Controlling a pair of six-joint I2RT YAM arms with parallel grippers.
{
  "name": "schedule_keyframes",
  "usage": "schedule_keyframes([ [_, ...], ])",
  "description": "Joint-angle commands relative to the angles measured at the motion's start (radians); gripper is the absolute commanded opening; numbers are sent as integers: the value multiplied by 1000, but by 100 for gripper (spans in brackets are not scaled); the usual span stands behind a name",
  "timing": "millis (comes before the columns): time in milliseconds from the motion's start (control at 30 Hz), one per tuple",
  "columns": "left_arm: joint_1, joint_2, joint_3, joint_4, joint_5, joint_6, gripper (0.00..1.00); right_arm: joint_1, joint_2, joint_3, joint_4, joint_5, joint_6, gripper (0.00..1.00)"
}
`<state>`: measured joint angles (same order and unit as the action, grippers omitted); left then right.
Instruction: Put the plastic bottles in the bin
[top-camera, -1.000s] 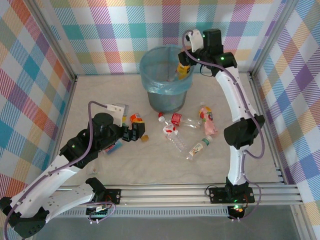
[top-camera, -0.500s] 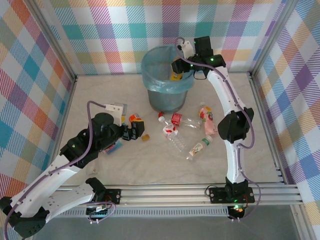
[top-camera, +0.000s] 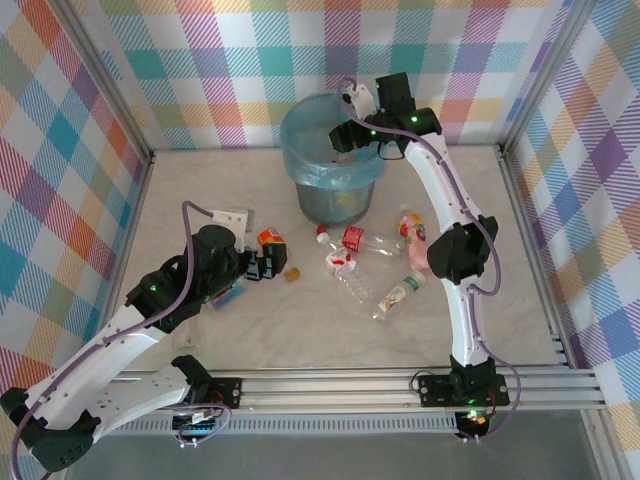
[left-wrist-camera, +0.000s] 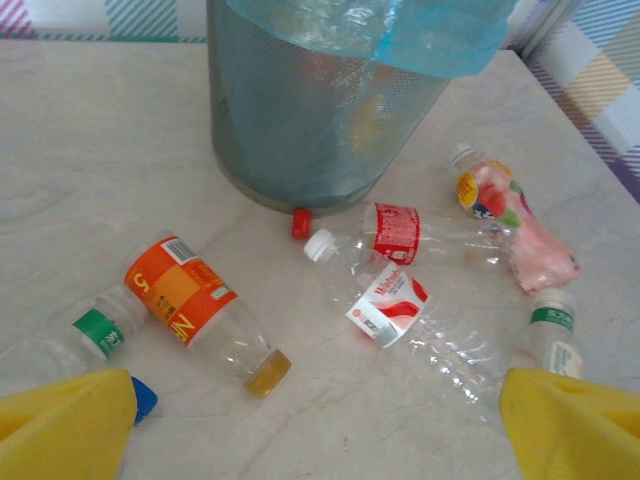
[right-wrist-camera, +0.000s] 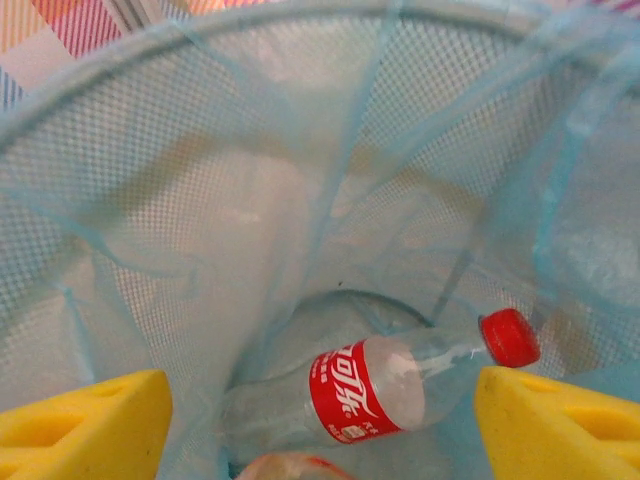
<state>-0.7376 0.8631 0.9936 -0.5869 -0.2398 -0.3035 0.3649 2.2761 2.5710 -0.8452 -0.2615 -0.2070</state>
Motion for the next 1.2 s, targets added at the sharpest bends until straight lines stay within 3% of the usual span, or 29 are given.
schedule_keyframes([
  [0, -5, -11, 34, -50, -66, -30, 94, 12, -68, 43, 2, 12, 2, 81],
  [433, 8, -17, 24, -187, -176, -105, 94, 77, -223, 62, 44, 11, 48, 82],
  [633, 62, 14, -26, -193, -70, -158, 94, 155, -332, -6, 52, 27, 54, 81],
  [767, 86, 64, -30, -201, -45, -164, 92, 210, -430, -168, 77, -24, 54, 80],
  [967, 105, 196, -9, -146, 126, -187, 88, 247, -601, -497, 150, -73, 101, 78],
  [1067, 62, 288, -16, -50, 203, -250, 87, 247, -702, -689, 211, -19, 147, 78],
  [1167, -22, 384, 8, 24, 160, -311, 90, 244, -801, -851, 241, 92, 148, 78],
])
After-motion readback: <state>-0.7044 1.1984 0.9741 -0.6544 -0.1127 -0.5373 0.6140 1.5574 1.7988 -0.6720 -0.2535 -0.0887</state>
